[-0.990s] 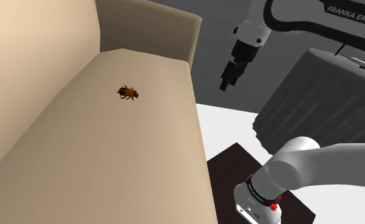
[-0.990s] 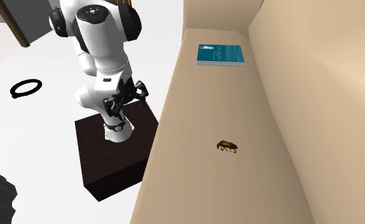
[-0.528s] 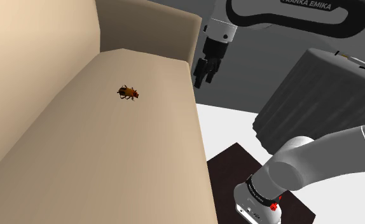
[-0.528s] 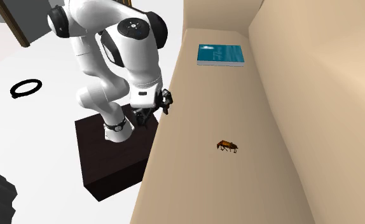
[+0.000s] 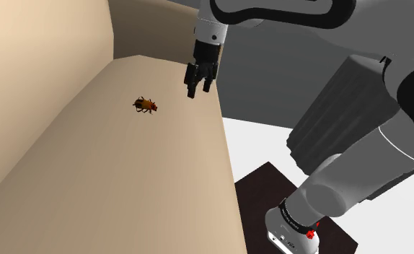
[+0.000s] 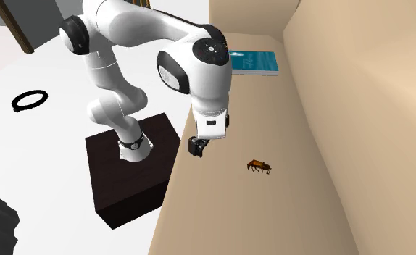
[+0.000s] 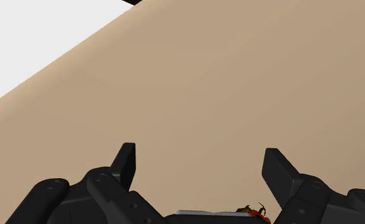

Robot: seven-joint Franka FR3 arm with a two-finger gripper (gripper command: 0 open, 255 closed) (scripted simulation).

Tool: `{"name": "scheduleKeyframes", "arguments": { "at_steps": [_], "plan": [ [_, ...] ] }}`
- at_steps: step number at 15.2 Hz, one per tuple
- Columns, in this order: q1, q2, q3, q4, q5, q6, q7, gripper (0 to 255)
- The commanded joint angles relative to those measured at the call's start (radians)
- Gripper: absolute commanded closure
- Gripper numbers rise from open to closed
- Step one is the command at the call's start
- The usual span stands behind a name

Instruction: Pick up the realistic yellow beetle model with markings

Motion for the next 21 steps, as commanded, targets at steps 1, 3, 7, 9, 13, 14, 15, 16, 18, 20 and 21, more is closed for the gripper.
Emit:
{"name": "scheduleKeyframes", "arguments": {
  "at_steps": [1, 3, 7, 9, 13, 14, 15, 16, 18, 20, 21],
  "plan": [
    [0.013, 0.079, 0.021, 0.063, -0.014, 0.004, 0.022, 0],
    [0.030, 0.165, 0.040, 0.147, -0.033, -0.006, 0.048, 0],
    [0.078, 0.348, 0.069, 0.340, -0.081, -0.044, 0.098, 0],
    [0.110, 0.446, 0.079, 0.455, -0.108, -0.075, 0.121, 0],
    [0.152, 0.560, 0.083, 0.584, -0.138, -0.106, 0.141, 0],
    [0.151, 0.557, 0.083, 0.566, -0.137, -0.091, 0.139, 0],
    [0.149, 0.556, 0.082, 0.551, -0.137, -0.077, 0.138, 0],
    [0.148, 0.554, 0.082, 0.535, -0.136, -0.063, 0.136, 0],
    [0.145, 0.552, 0.081, 0.505, -0.136, -0.035, 0.133, 0],
    [0.144, 0.551, 0.081, 0.482, -0.136, -0.014, 0.130, 0],
    [0.144, 0.552, 0.081, 0.483, -0.136, -0.014, 0.130, 0]
  ]
}}
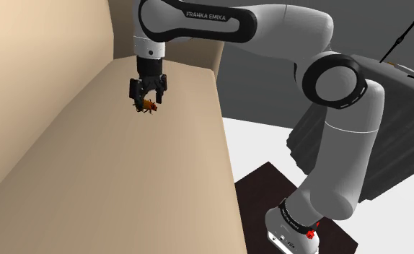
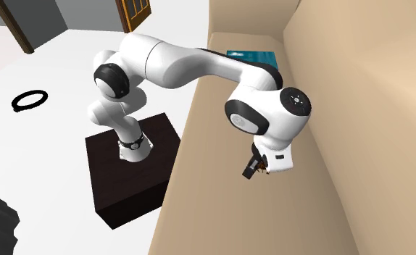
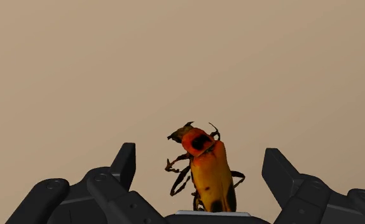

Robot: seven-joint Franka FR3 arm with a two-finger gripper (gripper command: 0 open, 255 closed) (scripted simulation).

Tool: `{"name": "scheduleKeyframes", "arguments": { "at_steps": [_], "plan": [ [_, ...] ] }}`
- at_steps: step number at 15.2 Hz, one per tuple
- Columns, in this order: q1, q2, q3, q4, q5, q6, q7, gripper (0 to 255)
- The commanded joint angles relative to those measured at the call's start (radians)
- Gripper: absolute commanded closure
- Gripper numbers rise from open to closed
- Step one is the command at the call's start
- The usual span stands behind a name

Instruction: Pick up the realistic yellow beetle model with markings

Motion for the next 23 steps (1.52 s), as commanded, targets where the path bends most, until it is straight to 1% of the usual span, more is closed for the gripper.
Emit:
{"name": "scheduleKeyframes", "arguments": {
  "at_steps": [1, 10, 17, 23],
  "plan": [
    [0.000, 0.001, 0.000, -0.002, 0.000, 0.004, -0.001, 255],
    [-0.001, 0.000, 0.000, -0.004, 0.000, 0.004, -0.001, 255],
    [0.009, 0.009, 0.002, 0.105, -0.003, -0.094, 0.011, 255],
    [0.022, 0.032, 0.004, 0.221, -0.009, -0.187, 0.024, 255]
  ]
}}
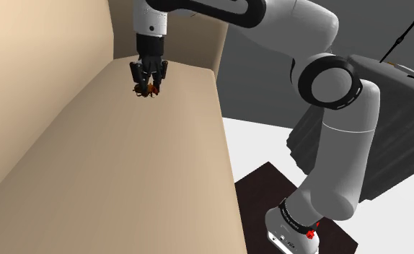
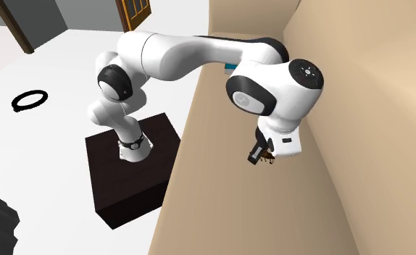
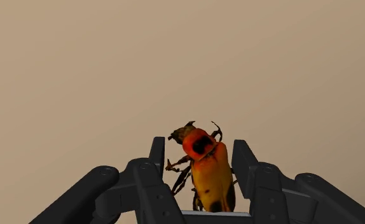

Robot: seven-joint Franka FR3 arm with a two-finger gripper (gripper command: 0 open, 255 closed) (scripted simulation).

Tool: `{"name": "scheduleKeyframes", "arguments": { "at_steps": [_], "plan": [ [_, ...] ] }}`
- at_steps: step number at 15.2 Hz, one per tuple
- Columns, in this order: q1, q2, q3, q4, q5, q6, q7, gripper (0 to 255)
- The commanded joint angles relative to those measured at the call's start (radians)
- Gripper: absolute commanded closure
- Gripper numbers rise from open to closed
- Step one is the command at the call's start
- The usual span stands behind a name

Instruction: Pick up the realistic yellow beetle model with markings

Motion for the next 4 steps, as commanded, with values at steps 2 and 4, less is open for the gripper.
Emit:
{"name": "scheduleKeyframes", "arguments": {
  "at_steps": [2, 4],
  "plan": [
    [0.009, 0.014, 0.001, 0.062, -0.004, -0.048, 0.007, 255],
    [0.009, 0.015, 0.001, 0.066, -0.004, -0.051, 0.008, 255]
  ]
}}
